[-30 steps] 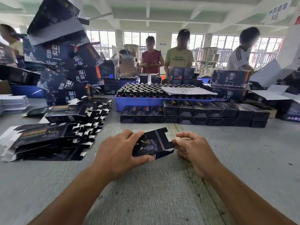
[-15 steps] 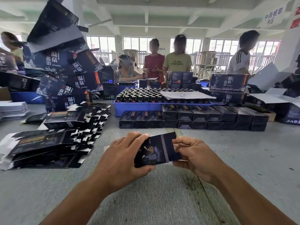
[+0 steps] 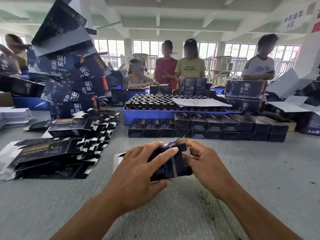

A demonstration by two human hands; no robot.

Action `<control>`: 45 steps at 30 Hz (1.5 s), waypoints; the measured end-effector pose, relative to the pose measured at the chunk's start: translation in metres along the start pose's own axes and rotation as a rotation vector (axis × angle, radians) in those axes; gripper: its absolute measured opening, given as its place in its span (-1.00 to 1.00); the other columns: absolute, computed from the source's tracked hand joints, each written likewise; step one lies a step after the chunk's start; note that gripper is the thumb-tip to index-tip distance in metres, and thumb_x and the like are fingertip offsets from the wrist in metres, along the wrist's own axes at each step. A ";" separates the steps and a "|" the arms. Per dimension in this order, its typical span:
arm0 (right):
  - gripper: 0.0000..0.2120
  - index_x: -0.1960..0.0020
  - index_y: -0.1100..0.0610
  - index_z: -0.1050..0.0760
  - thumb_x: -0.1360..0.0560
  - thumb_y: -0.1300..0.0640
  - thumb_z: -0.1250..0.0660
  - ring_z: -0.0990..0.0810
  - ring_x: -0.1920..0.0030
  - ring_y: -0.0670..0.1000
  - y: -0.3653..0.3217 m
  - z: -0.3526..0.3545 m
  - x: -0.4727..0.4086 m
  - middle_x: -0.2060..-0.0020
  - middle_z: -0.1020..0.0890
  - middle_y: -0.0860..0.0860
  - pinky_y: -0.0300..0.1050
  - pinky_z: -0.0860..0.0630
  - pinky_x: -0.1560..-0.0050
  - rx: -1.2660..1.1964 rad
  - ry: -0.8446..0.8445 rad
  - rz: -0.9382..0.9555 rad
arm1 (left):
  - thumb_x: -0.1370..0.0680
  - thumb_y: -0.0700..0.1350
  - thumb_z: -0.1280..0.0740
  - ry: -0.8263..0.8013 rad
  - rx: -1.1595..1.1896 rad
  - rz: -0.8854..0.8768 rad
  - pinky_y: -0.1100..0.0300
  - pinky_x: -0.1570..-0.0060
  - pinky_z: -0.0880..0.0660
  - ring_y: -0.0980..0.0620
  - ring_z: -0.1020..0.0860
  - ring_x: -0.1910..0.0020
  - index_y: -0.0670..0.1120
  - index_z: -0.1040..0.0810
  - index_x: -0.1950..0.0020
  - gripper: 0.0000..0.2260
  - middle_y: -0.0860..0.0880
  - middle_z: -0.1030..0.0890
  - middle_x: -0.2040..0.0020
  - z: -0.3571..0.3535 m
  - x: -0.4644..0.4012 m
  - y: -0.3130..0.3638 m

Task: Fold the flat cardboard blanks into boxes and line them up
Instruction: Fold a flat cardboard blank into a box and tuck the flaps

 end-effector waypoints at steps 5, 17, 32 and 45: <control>-0.55 -0.07 -0.38 -0.58 -0.60 0.24 -0.34 -0.71 0.11 -0.11 -0.007 -0.001 0.000 0.05 -0.73 -0.18 -0.25 -0.58 0.25 0.058 0.003 0.049 | -0.54 0.36 -0.16 0.032 -0.010 -0.022 -0.02 -0.29 -0.40 -0.05 -0.45 -0.35 0.27 -0.20 -0.54 -0.42 0.00 -0.39 -0.46 0.004 -0.002 -0.001; -0.54 -0.36 -0.30 -0.41 -0.61 0.17 -0.33 -0.68 0.17 0.01 -0.019 -0.006 0.008 0.06 -0.71 -0.06 0.04 -0.66 0.15 0.214 0.123 0.144 | -0.46 0.14 -0.43 0.090 0.039 0.021 -0.11 -0.24 -0.50 -0.10 -0.46 -0.34 0.24 -0.31 -0.45 -0.41 0.01 -0.37 -0.48 0.010 -0.002 -0.012; -0.68 -0.28 -0.12 -0.57 -0.61 0.19 -0.33 -0.57 0.02 -0.35 -0.028 -0.010 0.014 0.08 -0.55 -0.43 -0.47 -0.51 0.06 0.418 0.183 0.271 | -0.45 -0.02 -0.53 0.157 0.098 0.020 -0.14 -0.10 -0.59 -0.08 -0.41 -0.40 0.22 -0.26 -0.46 -0.32 0.06 -0.31 -0.52 0.014 -0.001 -0.009; -0.40 -0.48 -0.15 -0.39 -0.49 0.18 -0.42 -0.65 0.19 -0.06 -0.023 -0.022 0.016 0.03 -0.65 -0.13 -0.22 -0.61 0.16 0.304 -0.039 0.086 | -0.46 -0.07 -0.54 0.143 0.077 0.057 -0.12 0.01 -0.62 -0.09 -0.40 -0.38 0.21 -0.40 -0.44 -0.39 0.03 -0.31 -0.50 0.010 0.001 -0.019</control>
Point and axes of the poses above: each hand's wrist, its own x-axis away from the middle knuckle, its own z-axis out of the back of the hand, y = z × x, the point moved 8 cm from there along -x, towards the middle knuckle
